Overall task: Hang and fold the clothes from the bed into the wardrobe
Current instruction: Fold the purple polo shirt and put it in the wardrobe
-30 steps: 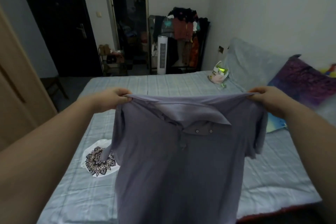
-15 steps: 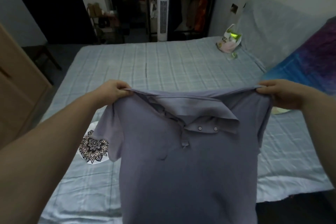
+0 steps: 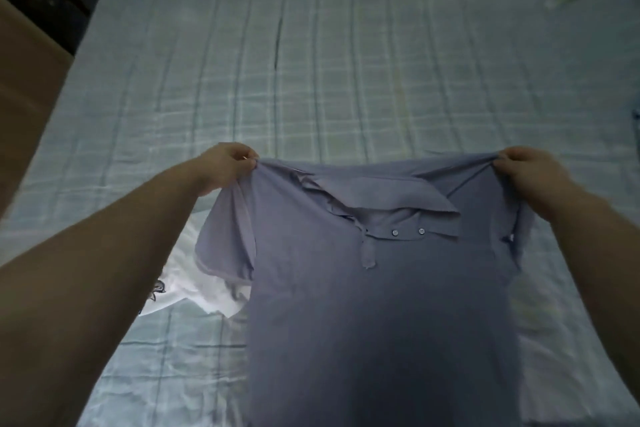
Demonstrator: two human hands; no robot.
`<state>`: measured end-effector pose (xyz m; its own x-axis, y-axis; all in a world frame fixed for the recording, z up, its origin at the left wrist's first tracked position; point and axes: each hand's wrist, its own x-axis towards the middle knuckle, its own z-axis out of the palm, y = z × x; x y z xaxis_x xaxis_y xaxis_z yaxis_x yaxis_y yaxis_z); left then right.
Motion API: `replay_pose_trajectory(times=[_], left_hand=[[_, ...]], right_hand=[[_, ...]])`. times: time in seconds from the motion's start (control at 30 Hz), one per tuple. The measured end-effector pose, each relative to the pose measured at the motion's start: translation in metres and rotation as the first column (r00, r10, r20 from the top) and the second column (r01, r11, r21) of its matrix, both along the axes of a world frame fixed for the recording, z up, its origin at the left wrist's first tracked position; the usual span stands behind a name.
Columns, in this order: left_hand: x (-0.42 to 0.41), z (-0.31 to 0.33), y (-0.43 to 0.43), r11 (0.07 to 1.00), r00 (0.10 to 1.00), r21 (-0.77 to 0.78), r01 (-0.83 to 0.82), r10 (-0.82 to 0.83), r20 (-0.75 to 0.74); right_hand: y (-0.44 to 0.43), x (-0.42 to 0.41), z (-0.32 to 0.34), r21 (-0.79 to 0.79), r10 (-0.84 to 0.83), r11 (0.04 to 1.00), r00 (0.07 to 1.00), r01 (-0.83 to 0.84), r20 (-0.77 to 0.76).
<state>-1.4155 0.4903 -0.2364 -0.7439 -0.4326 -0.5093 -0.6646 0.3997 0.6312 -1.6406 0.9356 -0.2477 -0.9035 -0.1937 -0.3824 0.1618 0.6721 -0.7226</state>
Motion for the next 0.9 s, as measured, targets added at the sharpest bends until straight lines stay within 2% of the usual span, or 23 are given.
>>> replay_pose_trajectory(times=[0.2,0.4,0.57,0.7,0.77,0.83,0.9], left_hand=[[-0.088,-0.158,-0.016,0.972,0.999,-0.234,-0.03,0.037,0.028],[-0.126,-0.269,-0.034,0.846,0.994,-0.531,-0.048,-0.012,-0.11],[-0.13,-0.3,-0.038,0.684,0.971,-0.727,-0.059,-0.13,-0.201],[-0.131,-0.297,-0.038,0.566,0.982,-0.824,-0.031,-0.134,-0.129],[-0.131,-0.289,-0.029,0.579,0.984,-0.814,-0.041,-0.118,-0.133],[-0.133,-0.275,-0.011,0.663,0.948,-0.745,-0.071,-0.187,-0.257],[-0.136,-0.261,0.02,0.778,0.898,-0.624,-0.074,-0.221,-0.381]], right_hand=[[-0.044,-0.077,-0.138,0.277,0.096,0.96,0.977,-0.04,-0.191],[-0.076,-0.142,-0.231,0.43,0.223,0.902,0.884,-0.028,-0.411],[-0.082,-0.151,-0.266,0.485,0.183,0.873,0.883,0.056,-0.432],[-0.091,-0.143,-0.259,0.494,0.138,0.864,0.896,0.099,-0.422],[-0.098,-0.127,-0.248,0.407,0.13,0.909,0.863,0.093,-0.488],[-0.107,-0.103,-0.233,0.251,0.103,0.967,0.837,0.042,-0.538],[-0.116,-0.079,-0.225,0.152,0.114,0.987,0.867,-0.044,-0.485]])
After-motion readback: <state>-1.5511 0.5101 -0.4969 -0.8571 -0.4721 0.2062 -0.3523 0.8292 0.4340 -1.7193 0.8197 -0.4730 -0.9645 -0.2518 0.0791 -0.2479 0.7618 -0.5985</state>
